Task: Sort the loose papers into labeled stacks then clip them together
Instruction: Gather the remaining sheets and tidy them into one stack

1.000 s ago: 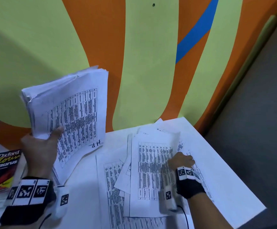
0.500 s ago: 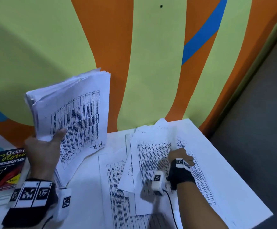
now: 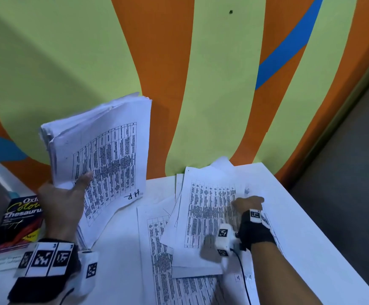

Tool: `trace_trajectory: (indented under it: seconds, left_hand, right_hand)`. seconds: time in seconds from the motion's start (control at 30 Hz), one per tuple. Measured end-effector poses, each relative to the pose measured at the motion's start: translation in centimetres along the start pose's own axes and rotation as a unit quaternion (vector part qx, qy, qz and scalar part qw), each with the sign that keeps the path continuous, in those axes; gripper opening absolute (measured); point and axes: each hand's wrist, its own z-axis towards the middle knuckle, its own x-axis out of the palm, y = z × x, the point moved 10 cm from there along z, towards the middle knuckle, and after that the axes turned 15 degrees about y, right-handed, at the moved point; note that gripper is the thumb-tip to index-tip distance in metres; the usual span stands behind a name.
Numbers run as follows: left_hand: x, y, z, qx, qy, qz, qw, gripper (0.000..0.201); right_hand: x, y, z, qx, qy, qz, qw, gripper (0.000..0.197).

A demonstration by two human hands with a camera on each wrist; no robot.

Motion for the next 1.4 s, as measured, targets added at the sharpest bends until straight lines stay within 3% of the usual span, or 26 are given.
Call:
trace_trajectory:
  seconds: [0.07,0.13,0.23,0.37,0.43,0.53,0.63,0.7,0.73,0.77,0.8,0.83,0.87,0.97,1.03,1.1,1.13,1.2,1.23,1.3,1.33,1.4]
  left_hand:
    - [-0.3,0.5,0.3,-0.003,0.003,-0.003,1.0,0.039]
    - [-0.7,1.2,0.5,-0.016,-0.001,0.018,1.0,0.037]
    - [-0.5,0.9,0.6,0.0,-0.004,0.026,1.0,0.035]
    - [0.3,-1.1,0.4,0.017,0.002,0.022,1.0,0.027]
    - [1.1,-2.0,0.4,0.01,0.015,-0.008,1.0,0.039]
    - [2.4,-1.3,1.0,-0.014,0.037,-0.028,0.999,0.052]
    - [3.9,0.5,1.8,-0.041,0.089,-0.1,0.99,0.039]
    - [6.2,1.1,1.3,-0.086,0.154,-0.186,0.967,0.019]
    - [7.7,1.1,0.6,-0.114,0.198,-0.227,0.947,0.024]
    - [9.2,1.0,-0.2,-0.132,0.239,-0.269,0.924,0.032]
    - [10.3,1.6,-0.8,-0.147,0.266,-0.307,0.902,0.028]
    - [11.1,2.1,-1.6,-0.176,0.281,-0.324,0.886,0.013]
    - [11.5,3.4,-2.1,-0.21,0.29,-0.309,0.881,0.012]
    - [12.9,5.6,-4.4,-0.279,0.351,-0.225,0.865,0.017]
    - [13.6,5.8,-6.2,-0.307,0.378,-0.225,0.844,0.013]
    - [14.4,6.7,-7.8,-0.332,0.412,-0.284,0.8,0.05]
    - [14.5,6.5,-8.3,-0.338,0.417,-0.315,0.783,0.056]
    - [13.9,6.1,-8.6,-0.342,0.392,-0.344,0.781,0.04]
    - [13.6,6.7,-8.4,-0.345,0.369,-0.379,0.775,0.043]
    - [12.9,7.4,-8.4,-0.333,0.335,-0.437,0.766,0.072]
    - [12.4,7.1,-8.5,-0.305,0.335,-0.434,0.778,0.075]
    - [11.9,6.1,-9.0,-0.222,0.369,-0.319,0.844,0.051]
  right_hand:
    - [-1.6,1.5,-0.8,-0.044,-0.012,-0.023,0.999,0.05]
    - [-3.5,4.2,-2.1,-0.146,-0.025,-0.067,0.987,0.023]
    - [-6.5,9.0,-6.7,-0.31,-0.024,-0.104,0.945,0.041]
    - [-9.0,15.0,-13.9,-0.461,0.088,-0.017,0.883,0.02]
    - [-9.7,16.8,-16.8,-0.497,0.18,0.067,0.846,0.008]
    - [-10.0,18.8,-19.3,-0.51,0.294,0.166,0.791,0.031]
    - [-8.2,19.3,-19.4,-0.453,0.381,0.233,0.772,0.043]
    - [-6.0,19.1,-19.2,-0.419,0.399,0.229,0.783,0.026]
    - [-4.5,18.7,-19.0,-0.403,0.402,0.205,0.796,0.021]
    - [-3.0,18.1,-18.5,-0.385,0.392,0.172,0.817,0.039]
    - [-1.4,17.4,-18.7,-0.373,0.392,0.14,0.829,0.059]
    - [-0.1,16.6,-18.7,-0.363,0.395,0.119,0.835,0.07]
    - [1.0,15.7,-18.3,-0.345,0.394,0.099,0.846,0.072]
    - [3.1,12.7,-14.3,-0.288,0.358,0.073,0.885,0.041]
    - [4.9,10.1,-12.1,-0.239,0.373,0.064,0.894,0.033]
    - [7.0,7.6,-10.4,-0.186,0.406,0.076,0.891,0.024]
    - [7.6,6.5,-9.8,-0.166,0.412,0.086,0.892,0.019]
    - [8.0,5.2,-8.9,-0.143,0.395,0.11,0.901,0.009]
    - [7.9,4.8,-8.7,-0.138,0.381,0.127,0.905,0.007]
    - [7.6,4.1,-8.4,-0.13,0.35,0.156,0.914,0.007]
    - [7.4,3.9,-8.2,-0.132,0.334,0.162,0.919,0.004]
    - [7.0,3.8,-8.1,-0.149,0.298,0.151,0.931,0.003]
